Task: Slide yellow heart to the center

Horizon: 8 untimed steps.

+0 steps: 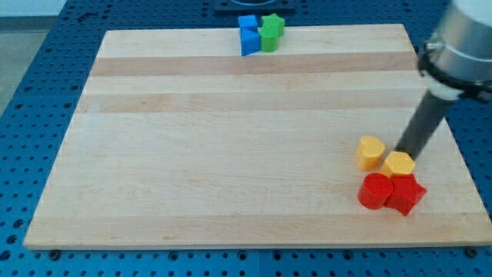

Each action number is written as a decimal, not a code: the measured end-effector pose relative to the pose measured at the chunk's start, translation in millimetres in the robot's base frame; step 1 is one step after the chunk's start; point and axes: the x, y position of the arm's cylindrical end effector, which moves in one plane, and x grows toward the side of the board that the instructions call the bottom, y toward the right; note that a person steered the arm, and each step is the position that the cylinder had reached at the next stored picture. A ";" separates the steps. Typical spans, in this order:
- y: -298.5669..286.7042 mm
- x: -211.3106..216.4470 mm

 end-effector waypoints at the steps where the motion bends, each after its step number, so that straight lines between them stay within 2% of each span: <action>1: -31.3 0.5; 6: -192.0 5.2; 7: -219.1 21.3; 8: -233.2 -4.8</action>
